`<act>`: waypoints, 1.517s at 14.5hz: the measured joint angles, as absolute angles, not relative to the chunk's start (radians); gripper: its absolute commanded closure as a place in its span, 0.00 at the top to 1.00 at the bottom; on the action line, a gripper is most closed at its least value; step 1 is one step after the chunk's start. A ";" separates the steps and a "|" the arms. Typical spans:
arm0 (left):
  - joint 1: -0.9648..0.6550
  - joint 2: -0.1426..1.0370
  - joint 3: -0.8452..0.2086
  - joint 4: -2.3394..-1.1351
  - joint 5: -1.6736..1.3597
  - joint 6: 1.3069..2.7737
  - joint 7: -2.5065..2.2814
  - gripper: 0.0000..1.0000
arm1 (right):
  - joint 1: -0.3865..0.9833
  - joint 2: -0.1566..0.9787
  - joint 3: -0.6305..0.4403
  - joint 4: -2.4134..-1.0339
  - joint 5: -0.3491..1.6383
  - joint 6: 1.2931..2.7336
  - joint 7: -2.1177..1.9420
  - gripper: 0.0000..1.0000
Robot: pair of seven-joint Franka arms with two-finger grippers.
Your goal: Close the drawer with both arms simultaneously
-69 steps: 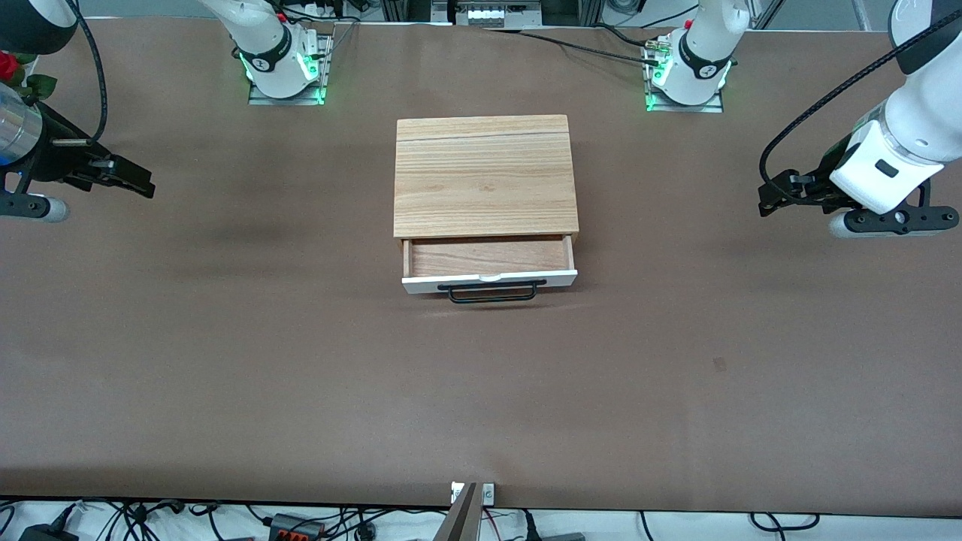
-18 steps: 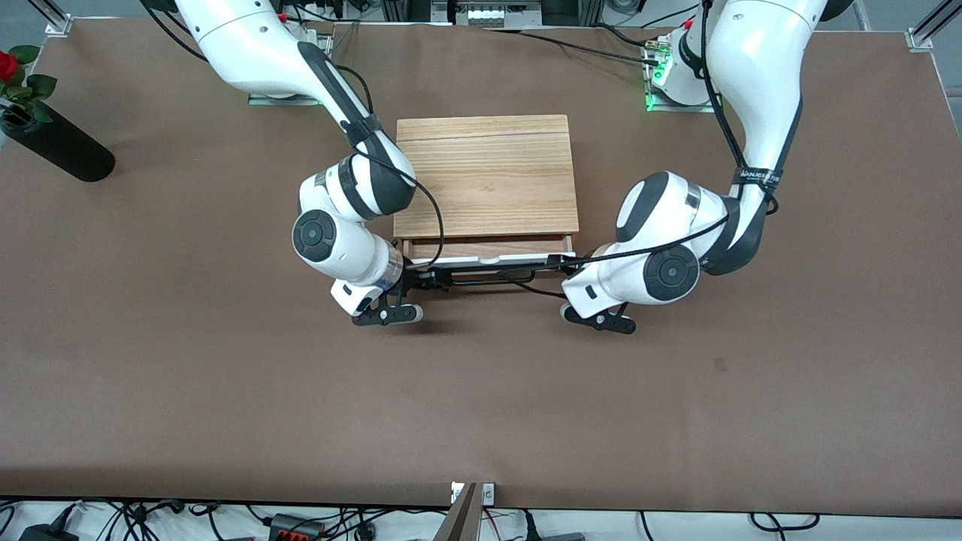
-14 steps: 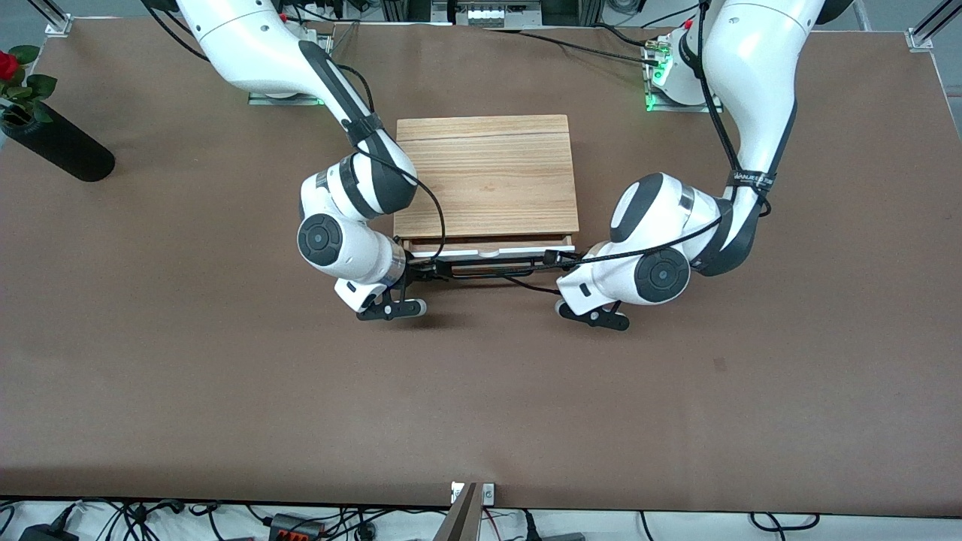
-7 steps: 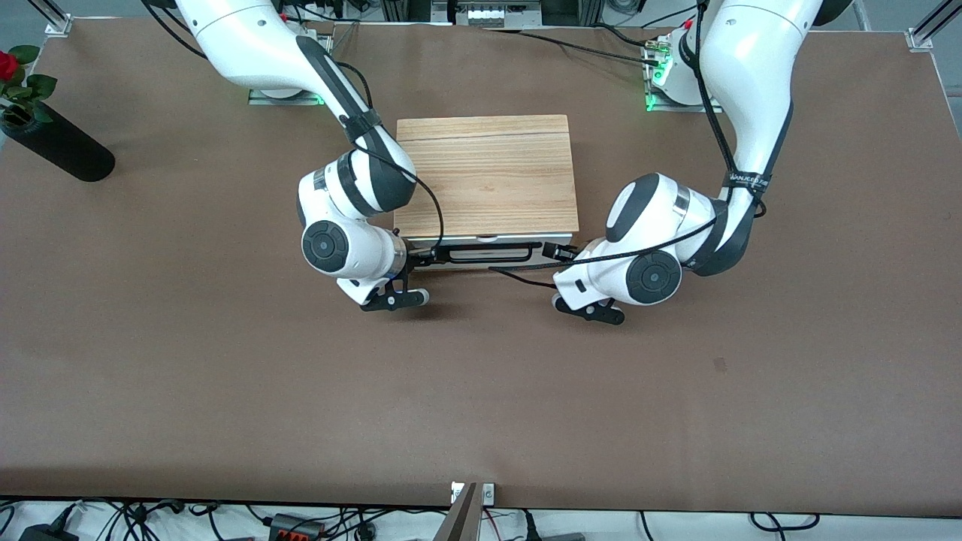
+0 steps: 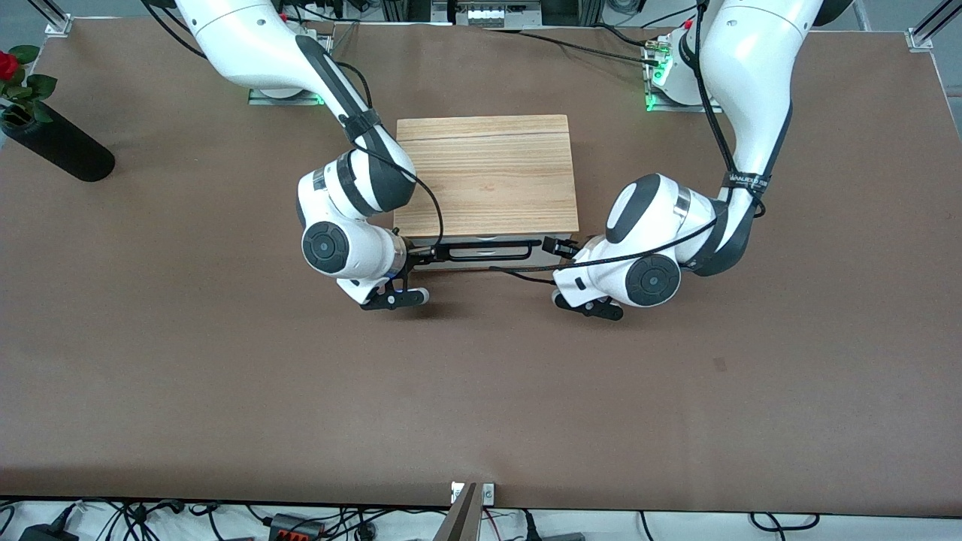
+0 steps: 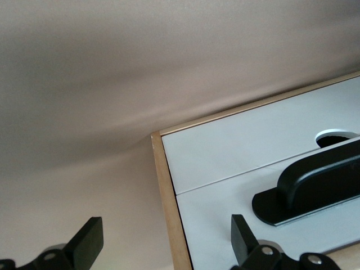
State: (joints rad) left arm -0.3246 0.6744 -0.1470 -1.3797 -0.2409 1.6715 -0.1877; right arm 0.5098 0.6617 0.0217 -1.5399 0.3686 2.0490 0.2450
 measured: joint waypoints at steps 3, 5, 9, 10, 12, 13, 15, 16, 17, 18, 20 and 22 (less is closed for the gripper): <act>-0.324 0.677 -0.147 -1.380 -0.241 1.672 -0.188 1.00 | 0.510 0.662 0.021 -1.538 0.369 2.046 0.246 1.00; -0.322 0.678 -0.146 -1.380 -0.241 1.672 -0.188 1.00 | 0.510 0.661 0.021 -1.532 0.368 2.037 0.246 1.00; -0.305 0.677 -0.136 -1.321 -0.241 1.694 -0.188 1.00 | 0.510 0.639 0.014 -1.491 0.368 2.009 0.246 1.00; -0.295 0.675 -0.133 -1.292 -0.241 1.694 -0.188 1.00 | 0.509 0.629 0.007 -1.481 0.368 2.006 0.246 1.00; -0.257 0.672 -0.129 -1.244 -0.241 1.694 -0.188 1.00 | 0.509 0.598 -0.018 -1.469 0.366 1.994 0.246 1.00; -0.234 0.671 -0.128 -1.223 -0.241 1.694 -0.187 1.00 | 0.508 0.578 -0.034 -1.465 0.353 1.978 0.244 1.00; -0.190 0.666 -0.127 -1.177 -0.240 1.691 -0.184 1.00 | 0.507 0.526 -0.061 -1.460 0.252 1.928 0.242 1.00; -0.170 0.659 -0.125 -1.157 -0.236 1.687 -0.180 1.00 | 0.506 0.496 -0.069 -1.458 0.185 1.893 0.241 1.00; -0.149 0.647 -0.124 -1.141 -0.224 1.679 -0.168 1.00 | 0.505 0.466 -0.077 -1.456 0.124 1.853 0.241 1.00; -0.128 0.628 -0.124 -1.129 -0.197 1.666 -0.152 1.00 | 0.503 0.434 -0.086 -1.456 0.066 1.807 0.241 1.00; -0.095 0.575 -0.121 -1.119 -0.139 1.613 -0.140 1.00 | 0.502 0.370 -0.108 -1.454 -0.040 1.695 0.241 1.00; -0.055 0.519 -0.116 -1.119 -0.113 1.544 -0.144 1.00 | 0.500 0.310 -0.142 -1.454 -0.107 1.587 0.239 1.00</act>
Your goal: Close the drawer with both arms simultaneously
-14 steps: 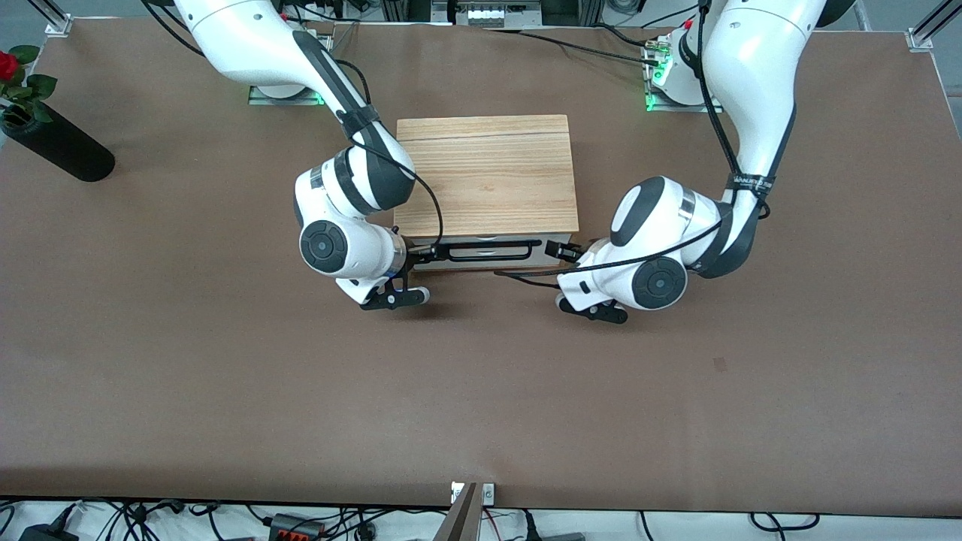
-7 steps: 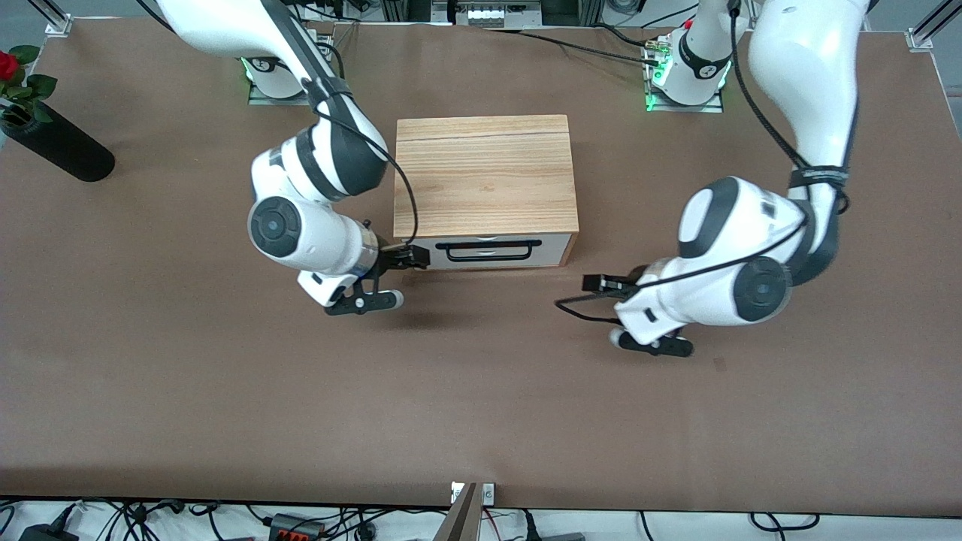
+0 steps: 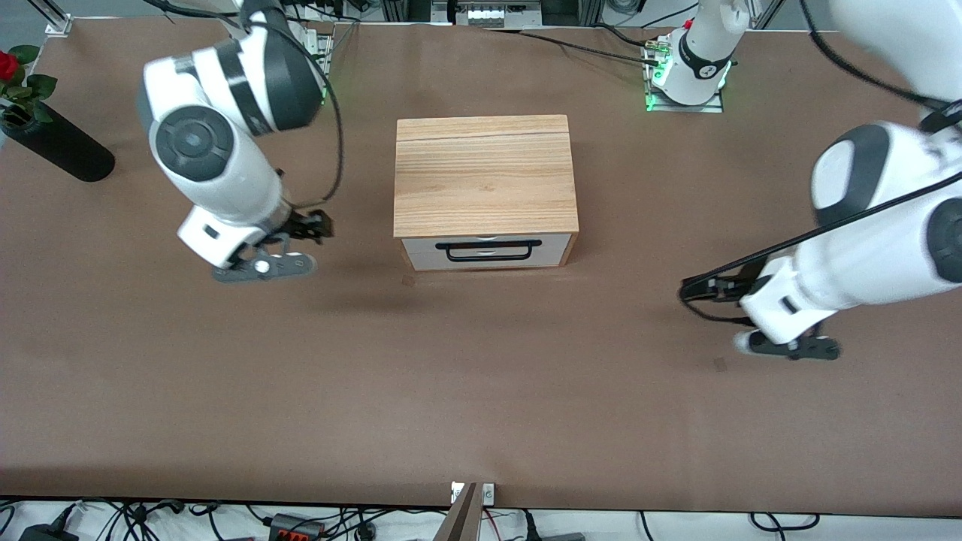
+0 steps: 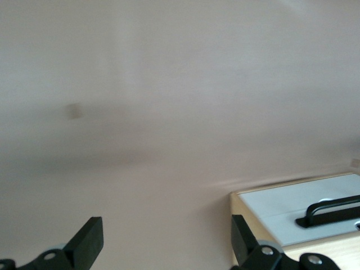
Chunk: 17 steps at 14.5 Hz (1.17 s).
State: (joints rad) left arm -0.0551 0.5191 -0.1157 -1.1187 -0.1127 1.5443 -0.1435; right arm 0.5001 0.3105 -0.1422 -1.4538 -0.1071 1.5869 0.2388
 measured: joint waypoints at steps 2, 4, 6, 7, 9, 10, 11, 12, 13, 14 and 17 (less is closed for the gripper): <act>0.001 0.470 -0.114 -1.118 -0.112 1.511 -0.142 1.00 | 0.498 0.262 -0.187 -1.455 -0.124 1.504 0.199 1.00; 0.039 0.423 -0.113 -1.118 -0.106 1.500 -0.141 1.00 | 0.465 0.225 -0.206 -1.456 -0.125 1.465 0.160 1.00; 0.046 0.396 -0.113 -1.119 -0.068 1.490 -0.141 1.00 | 0.354 0.197 -0.154 -1.460 -0.110 1.455 0.137 1.00; 0.044 0.392 -0.113 -1.120 -0.058 1.486 -0.141 1.00 | 0.281 0.181 -0.101 -1.469 -0.100 1.451 0.133 1.00; 0.043 0.390 -0.113 -1.121 -0.051 1.458 -0.141 1.00 | 0.160 0.139 -0.009 -1.521 -0.057 1.468 0.131 1.00; 0.043 0.388 -0.113 -1.124 -0.049 1.442 -0.142 1.00 | 0.121 0.109 0.013 -1.569 -0.026 1.514 0.131 1.00; 0.043 0.383 -0.113 -1.132 -0.048 1.434 -0.142 1.00 | 0.093 0.076 0.022 -1.628 -0.007 1.579 0.128 1.00; 0.043 0.367 -0.114 -1.158 -0.048 1.443 -0.143 1.00 | 0.070 0.042 0.025 -1.689 0.001 1.635 0.111 1.00; 0.042 0.334 -0.114 -1.210 -0.047 1.476 -0.142 1.00 | 0.050 0.013 0.026 -1.736 0.003 1.666 0.092 1.00; 0.040 0.281 -0.112 -1.291 -0.045 1.525 -0.142 1.00 | 0.029 -0.008 0.026 -1.763 0.003 1.683 0.075 1.00; -0.014 0.098 -0.053 -1.557 -0.042 1.635 -0.142 1.00 | -0.009 -0.055 0.020 -1.762 0.002 1.696 0.059 1.00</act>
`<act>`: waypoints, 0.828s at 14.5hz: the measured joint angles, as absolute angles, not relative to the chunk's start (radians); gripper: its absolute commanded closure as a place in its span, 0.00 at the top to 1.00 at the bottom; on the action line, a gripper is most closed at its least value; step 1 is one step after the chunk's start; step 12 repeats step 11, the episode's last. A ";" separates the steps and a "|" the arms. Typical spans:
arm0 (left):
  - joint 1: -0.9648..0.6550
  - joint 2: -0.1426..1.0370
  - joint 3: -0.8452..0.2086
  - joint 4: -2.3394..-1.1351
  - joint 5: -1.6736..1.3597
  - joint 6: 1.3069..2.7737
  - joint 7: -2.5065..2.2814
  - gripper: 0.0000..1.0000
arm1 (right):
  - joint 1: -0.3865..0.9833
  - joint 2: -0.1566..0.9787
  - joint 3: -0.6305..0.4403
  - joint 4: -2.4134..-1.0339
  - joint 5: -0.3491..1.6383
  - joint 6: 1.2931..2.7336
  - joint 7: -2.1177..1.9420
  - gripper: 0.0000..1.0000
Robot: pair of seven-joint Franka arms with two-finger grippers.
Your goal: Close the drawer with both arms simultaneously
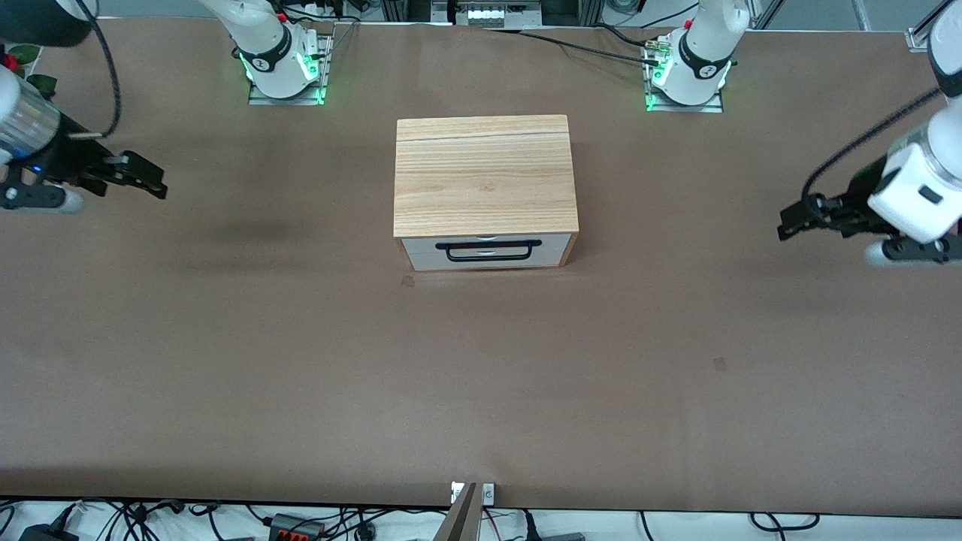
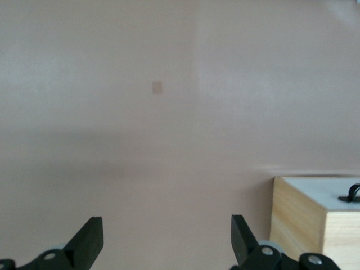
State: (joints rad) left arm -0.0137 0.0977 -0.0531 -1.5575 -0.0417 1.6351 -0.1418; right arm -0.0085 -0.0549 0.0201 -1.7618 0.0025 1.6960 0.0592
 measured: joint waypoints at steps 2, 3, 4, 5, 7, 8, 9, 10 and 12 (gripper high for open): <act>-0.047 0.031 -0.012 -1.651 -0.041 1.658 -0.142 1.00 | -0.012 -0.075 0.012 -1.751 0.002 1.677 0.058 1.00; -0.050 0.018 -0.004 -1.671 -0.041 1.665 -0.141 1.00 | -0.012 -0.074 0.009 -1.739 0.002 1.652 0.058 1.00; -0.052 0.015 0.001 -1.680 -0.041 1.670 -0.141 1.00 | -0.012 -0.067 0.008 -1.723 0.002 1.625 0.058 1.00; -0.052 0.018 0.003 -1.682 -0.041 1.674 -0.141 1.00 | -0.012 -0.057 0.007 -1.708 0.002 1.609 0.057 1.00; -0.052 0.023 0.004 -1.687 -0.041 1.677 -0.141 1.00 | -0.012 -0.038 0.007 -1.692 0.003 1.596 0.057 1.00; -0.052 0.023 0.004 -1.689 -0.041 1.677 -0.142 1.00 | -0.012 -0.032 0.007 -1.690 0.003 1.596 0.057 1.00; -0.052 0.023 0.004 -1.691 -0.041 1.677 -0.142 1.00 | -0.011 -0.028 0.007 -1.689 0.004 1.596 0.057 1.00; -0.052 0.023 0.004 -1.692 -0.041 1.677 -0.143 1.00 | -0.010 -0.026 0.006 -1.687 0.005 1.596 0.057 1.00; -0.052 0.023 0.005 -1.693 -0.041 1.677 -0.143 1.00 | -0.008 -0.025 0.005 -1.686 0.006 1.596 0.057 1.00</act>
